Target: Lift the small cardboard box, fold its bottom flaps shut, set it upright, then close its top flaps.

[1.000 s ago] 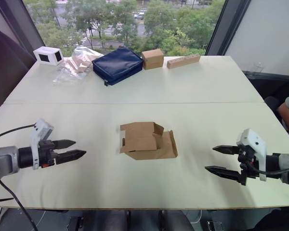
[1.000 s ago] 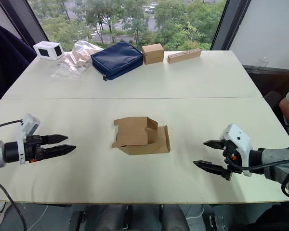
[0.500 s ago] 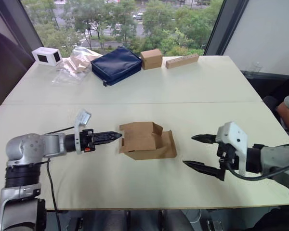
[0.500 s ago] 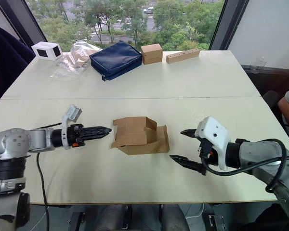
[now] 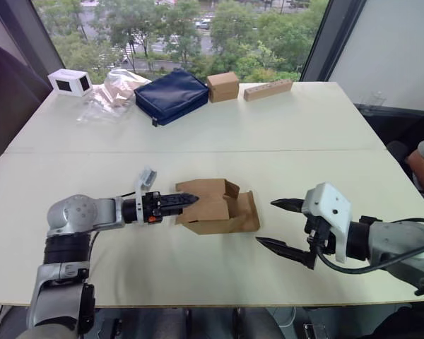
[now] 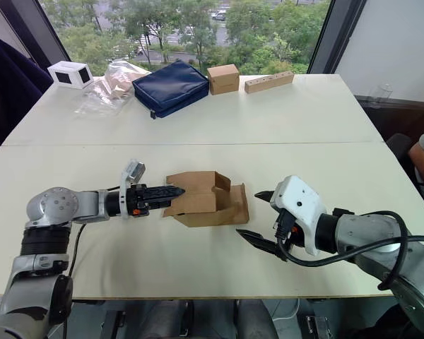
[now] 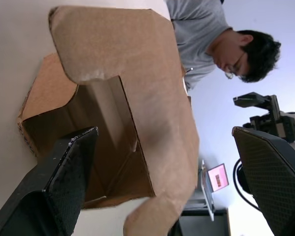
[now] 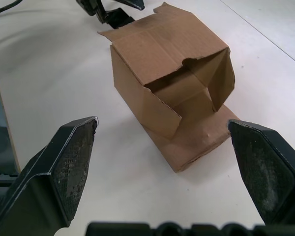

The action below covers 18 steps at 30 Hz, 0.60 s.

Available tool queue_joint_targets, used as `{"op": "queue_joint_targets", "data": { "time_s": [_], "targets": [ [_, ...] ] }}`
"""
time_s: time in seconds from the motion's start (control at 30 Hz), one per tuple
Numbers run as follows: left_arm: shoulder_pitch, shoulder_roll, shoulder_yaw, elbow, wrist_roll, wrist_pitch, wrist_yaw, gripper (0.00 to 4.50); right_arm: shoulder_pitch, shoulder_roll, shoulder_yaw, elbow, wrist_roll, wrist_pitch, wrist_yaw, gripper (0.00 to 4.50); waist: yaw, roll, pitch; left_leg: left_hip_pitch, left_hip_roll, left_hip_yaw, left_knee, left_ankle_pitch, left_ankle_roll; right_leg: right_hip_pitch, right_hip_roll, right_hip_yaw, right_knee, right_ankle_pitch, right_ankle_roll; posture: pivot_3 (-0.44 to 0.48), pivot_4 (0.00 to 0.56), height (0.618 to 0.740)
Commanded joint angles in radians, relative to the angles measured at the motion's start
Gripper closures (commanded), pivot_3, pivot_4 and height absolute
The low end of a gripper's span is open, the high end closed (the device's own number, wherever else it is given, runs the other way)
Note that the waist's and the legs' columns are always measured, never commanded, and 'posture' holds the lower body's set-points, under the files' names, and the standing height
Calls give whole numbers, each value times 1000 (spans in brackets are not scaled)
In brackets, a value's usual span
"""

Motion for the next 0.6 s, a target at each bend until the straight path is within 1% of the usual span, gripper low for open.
{"op": "queue_joint_targets", "data": {
  "time_s": [0.03,0.17,0.27,0.33,0.53,0.57,0.6],
  "targets": [
    [-29,-17,-18,10,14,-38,-25,0,6,-12,-16,-26,0,-16,-5,59,1,0,0,0,0,0,0,0,0,0,0,0,0,0,0,0,150,740],
    [-38,-24,-27,27,21,-48,-42,0,10,-13,-16,-28,0,-19,-11,59,0,0,0,0,0,0,0,0,0,0,0,0,0,0,0,0,150,740],
    [-45,-30,-42,36,33,-68,-63,755,15,-12,-17,-33,2,-20,-19,0,0,0,0,0,0,0,0,0,0,0,0,0,0,0,0,0,150,740],
    [-49,-30,-54,41,40,-76,-76,1476,2,-12,-18,-37,18,-9,-32,0,0,0,0,0,0,0,0,0,0,0,0,0,0,0,0,0,150,740],
    [-63,-37,-64,56,53,-87,-99,3960,-51,-18,-16,-35,74,27,-70,0,0,0,0,0,0,0,0,0,0,0,0,0,0,0,0,0,150,740],
    [-64,-38,-64,58,54,-91,-102,4319,-58,-18,-14,-34,81,32,-77,0,0,0,0,0,0,0,0,0,0,0,0,0,0,0,0,0,150,740],
    [-67,-38,-64,60,55,-92,-104,4436,-65,-18,-13,-33,89,37,-83,0,1,0,0,0,0,0,0,0,0,0,0,0,0,0,0,0,150,740]
  ]
}}
